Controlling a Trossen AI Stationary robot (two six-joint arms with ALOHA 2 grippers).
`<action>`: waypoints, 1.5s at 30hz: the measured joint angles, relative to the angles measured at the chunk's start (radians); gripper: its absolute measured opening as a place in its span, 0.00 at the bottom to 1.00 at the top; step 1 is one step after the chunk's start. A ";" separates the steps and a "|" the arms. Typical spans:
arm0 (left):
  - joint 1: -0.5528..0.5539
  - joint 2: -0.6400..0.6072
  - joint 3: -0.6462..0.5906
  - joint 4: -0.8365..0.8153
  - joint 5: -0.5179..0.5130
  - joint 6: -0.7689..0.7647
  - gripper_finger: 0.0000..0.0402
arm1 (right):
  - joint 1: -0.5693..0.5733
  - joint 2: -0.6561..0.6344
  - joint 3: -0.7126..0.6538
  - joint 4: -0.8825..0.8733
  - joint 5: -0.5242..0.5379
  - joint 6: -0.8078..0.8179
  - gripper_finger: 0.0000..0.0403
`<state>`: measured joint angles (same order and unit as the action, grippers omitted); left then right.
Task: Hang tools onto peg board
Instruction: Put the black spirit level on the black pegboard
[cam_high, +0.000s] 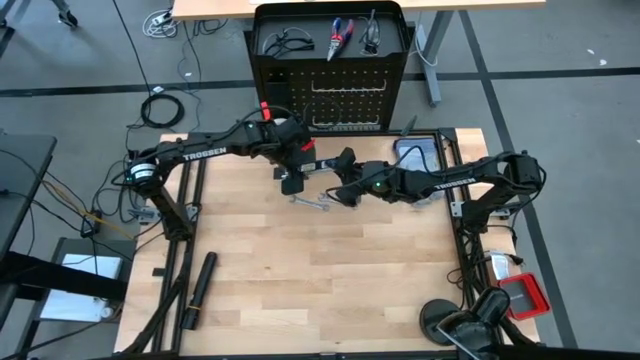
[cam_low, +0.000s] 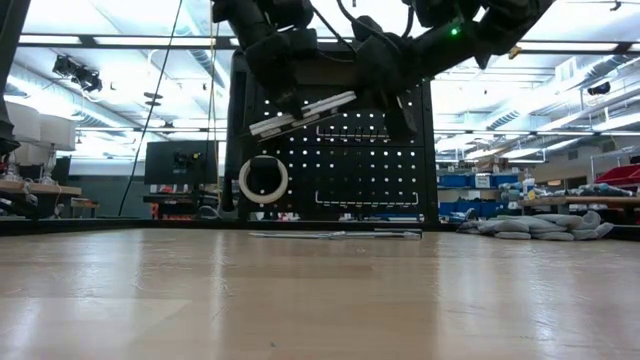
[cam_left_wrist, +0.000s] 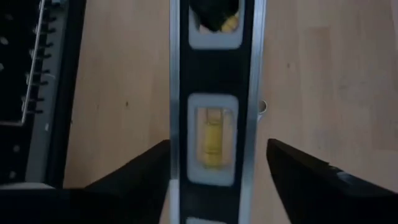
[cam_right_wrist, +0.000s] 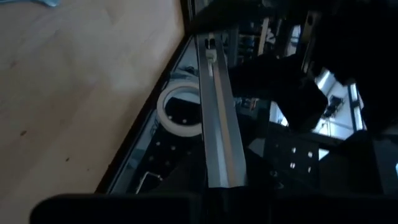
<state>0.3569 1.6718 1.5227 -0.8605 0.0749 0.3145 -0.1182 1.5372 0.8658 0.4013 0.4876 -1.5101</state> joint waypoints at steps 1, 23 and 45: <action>0.000 -0.001 0.000 -0.007 -0.003 -0.007 0.69 | 0.001 0.000 0.000 -0.003 0.015 0.012 0.15; -0.118 -0.323 -0.255 0.190 -0.172 -0.109 0.61 | -0.216 -0.162 0.000 0.002 0.146 0.164 0.17; -0.275 -0.379 -0.779 1.074 -0.291 -0.196 0.61 | -0.464 -0.163 0.000 0.079 -0.219 0.141 0.17</action>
<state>0.0820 1.2930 0.7433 0.2136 -0.2161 0.1188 -0.5819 1.3743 0.8661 0.4805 0.2684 -1.3695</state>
